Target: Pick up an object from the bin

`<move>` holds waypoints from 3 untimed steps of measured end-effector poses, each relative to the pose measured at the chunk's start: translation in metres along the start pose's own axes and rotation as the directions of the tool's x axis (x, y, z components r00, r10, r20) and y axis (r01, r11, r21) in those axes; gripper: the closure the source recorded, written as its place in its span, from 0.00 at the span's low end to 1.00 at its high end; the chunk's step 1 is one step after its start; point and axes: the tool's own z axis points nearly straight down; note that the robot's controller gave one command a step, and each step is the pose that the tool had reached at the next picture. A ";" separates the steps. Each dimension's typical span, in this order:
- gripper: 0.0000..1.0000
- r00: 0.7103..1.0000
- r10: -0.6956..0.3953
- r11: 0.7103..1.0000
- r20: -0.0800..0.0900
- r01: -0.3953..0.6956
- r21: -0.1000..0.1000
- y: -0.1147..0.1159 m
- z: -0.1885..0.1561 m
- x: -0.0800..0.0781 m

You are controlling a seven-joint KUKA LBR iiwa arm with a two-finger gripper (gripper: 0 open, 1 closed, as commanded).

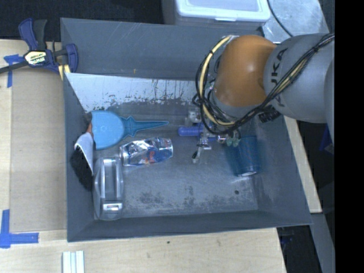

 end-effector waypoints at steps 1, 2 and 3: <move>0.00 1.000 0.000 1.000 0.008 0.000 0.000 0.000 -0.005 -0.002; 0.00 0.987 -0.160 0.987 0.003 0.160 -0.001 0.086 0.060 -0.010; 0.00 0.996 -0.086 0.996 0.014 0.086 0.001 0.127 0.003 0.004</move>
Offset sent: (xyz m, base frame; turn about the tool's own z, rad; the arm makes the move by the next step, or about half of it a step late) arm 0.0109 0.0840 -0.0593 -0.1591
